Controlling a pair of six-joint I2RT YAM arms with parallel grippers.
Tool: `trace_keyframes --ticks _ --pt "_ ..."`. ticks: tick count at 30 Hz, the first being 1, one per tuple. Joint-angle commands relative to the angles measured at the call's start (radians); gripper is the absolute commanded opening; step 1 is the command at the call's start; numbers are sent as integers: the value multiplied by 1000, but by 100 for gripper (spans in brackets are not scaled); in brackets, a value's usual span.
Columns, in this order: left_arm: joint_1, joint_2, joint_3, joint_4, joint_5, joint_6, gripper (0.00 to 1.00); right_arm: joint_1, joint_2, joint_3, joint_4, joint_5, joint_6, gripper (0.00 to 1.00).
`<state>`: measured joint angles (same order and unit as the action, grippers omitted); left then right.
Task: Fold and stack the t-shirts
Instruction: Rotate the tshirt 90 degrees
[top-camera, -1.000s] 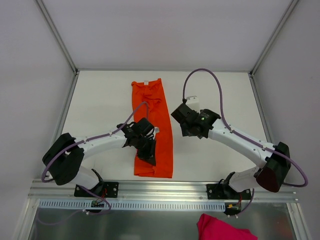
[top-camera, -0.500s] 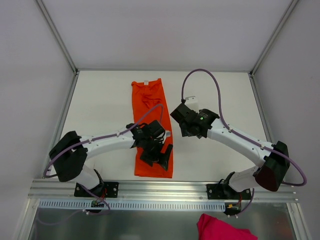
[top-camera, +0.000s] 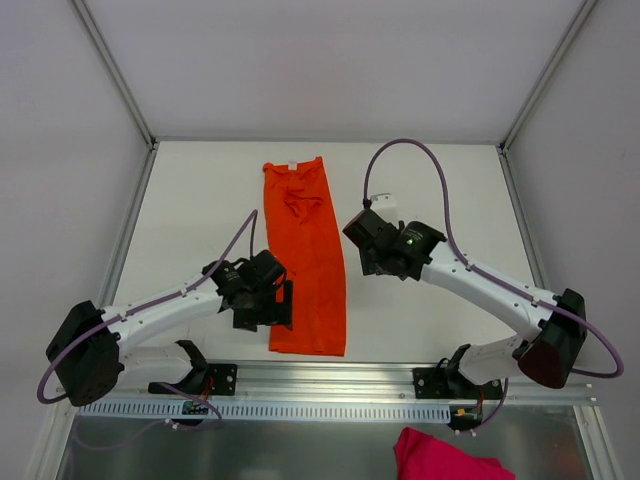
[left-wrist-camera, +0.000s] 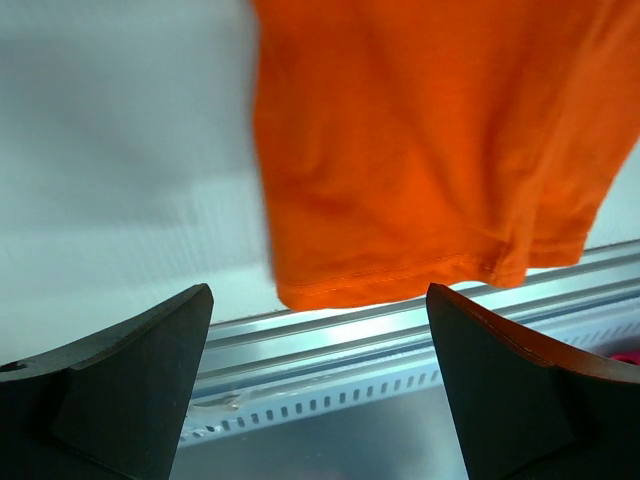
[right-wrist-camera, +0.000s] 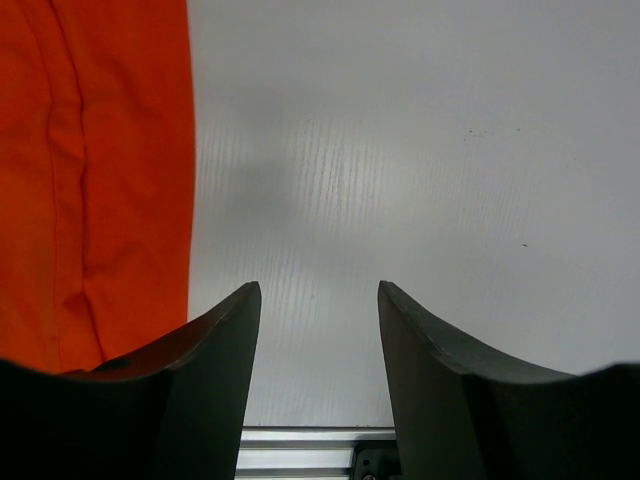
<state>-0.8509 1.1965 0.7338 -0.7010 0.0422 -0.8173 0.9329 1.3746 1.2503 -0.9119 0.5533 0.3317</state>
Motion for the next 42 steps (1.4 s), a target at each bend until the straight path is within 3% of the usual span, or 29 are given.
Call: trace_keyframes --ticks 1,5,12,18,23,26,32,36,42 --pt "41 -64 -49 14 1 -52 90 6 -45 17 2 0 4 54" --pt "75 -71 -105 57 48 -60 87 6 -68 -3 4 -3 3 54" --pt "99 44 -129 81 119 -60 73 6 -95 8 -16 3 -19 54" --pt "99 29 -163 121 143 -79 59 6 -101 47 -45 28 -51 55" --pt "99 51 -165 112 153 -86 20 6 -111 60 -45 -7 -53 55" --pt "99 37 -165 74 150 -98 8 6 -114 58 -41 -32 -46 56" --pt "99 -32 -178 0 130 -126 4 7 -100 11 -19 -166 4 55" --pt "99 -38 -188 -5 130 -135 0 23 -109 -197 219 -416 151 54" --pt "99 8 -185 17 145 -117 1 79 -14 -354 421 -510 250 54"
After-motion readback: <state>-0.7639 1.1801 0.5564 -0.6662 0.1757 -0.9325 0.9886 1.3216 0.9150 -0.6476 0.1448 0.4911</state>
